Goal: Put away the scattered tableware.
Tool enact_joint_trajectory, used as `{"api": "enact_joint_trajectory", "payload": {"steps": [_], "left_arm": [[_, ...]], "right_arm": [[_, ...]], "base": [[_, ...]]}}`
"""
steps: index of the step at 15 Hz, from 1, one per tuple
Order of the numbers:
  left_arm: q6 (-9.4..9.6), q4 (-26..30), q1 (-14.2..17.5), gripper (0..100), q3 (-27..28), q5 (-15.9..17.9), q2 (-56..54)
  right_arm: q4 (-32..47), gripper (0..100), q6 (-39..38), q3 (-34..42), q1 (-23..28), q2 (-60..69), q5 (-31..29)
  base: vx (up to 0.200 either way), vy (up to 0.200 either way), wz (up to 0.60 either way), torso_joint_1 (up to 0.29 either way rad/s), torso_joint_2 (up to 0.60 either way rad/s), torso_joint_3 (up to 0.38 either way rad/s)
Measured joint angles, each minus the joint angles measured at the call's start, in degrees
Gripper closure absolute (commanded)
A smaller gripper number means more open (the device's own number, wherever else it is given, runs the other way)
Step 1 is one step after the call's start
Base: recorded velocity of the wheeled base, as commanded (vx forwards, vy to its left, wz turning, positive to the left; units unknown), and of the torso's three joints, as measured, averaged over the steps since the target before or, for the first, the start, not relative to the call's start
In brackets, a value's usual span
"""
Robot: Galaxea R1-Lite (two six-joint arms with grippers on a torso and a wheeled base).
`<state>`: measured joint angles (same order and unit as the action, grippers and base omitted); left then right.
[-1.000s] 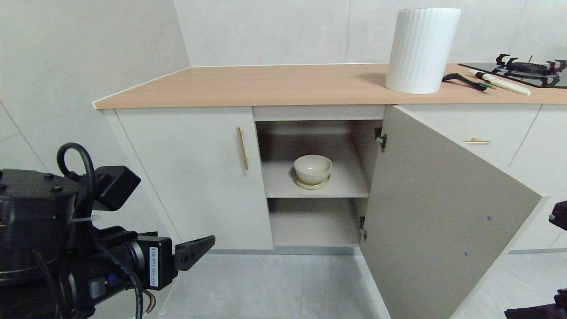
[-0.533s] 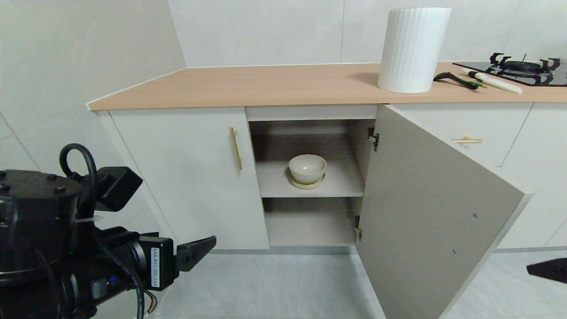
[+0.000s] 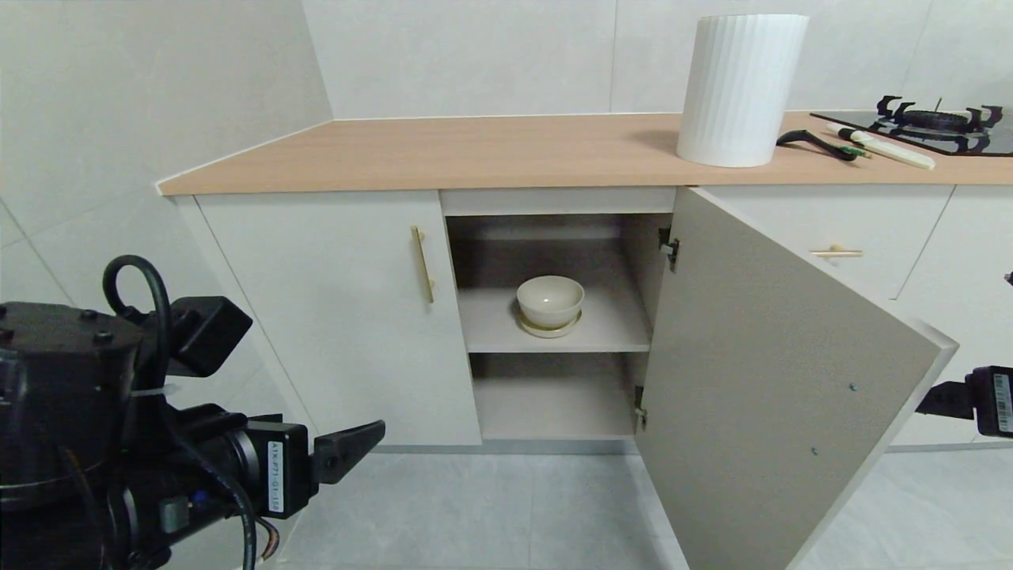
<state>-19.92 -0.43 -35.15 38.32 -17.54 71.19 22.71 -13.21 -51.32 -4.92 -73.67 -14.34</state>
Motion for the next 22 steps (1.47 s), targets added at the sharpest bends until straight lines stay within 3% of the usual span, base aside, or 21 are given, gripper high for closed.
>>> {"api": "enact_joint_trajectory", "payload": {"steps": [9, 15, 22], "left_arm": [[-0.09, -0.46, 0.0, 0, 0.02, 0.0, 0.02], [-0.09, -0.44, 0.0, 0, 0.0, 0.0, 0.05], [-0.11, -0.44, 0.0, 0, 0.0, 0.0, 0.09]], "right_arm": [[-5.39, 0, -5.89, 0.39, -1.99, -4.11, 0.28], [-5.67, 0, -13.14, 0.91, -11.78, -5.57, 0.41], [-18.37, 0, -17.68, 4.96, -20.48, -8.19, 0.4]], "base": [[0.0, 0.0, 0.0, 0.0, 0.0, 0.0], [0.0, 0.0, 0.0, 0.0, 0.0, 0.0], [0.0, 0.0, 0.0, 0.0, 0.0, 0.0]]}}
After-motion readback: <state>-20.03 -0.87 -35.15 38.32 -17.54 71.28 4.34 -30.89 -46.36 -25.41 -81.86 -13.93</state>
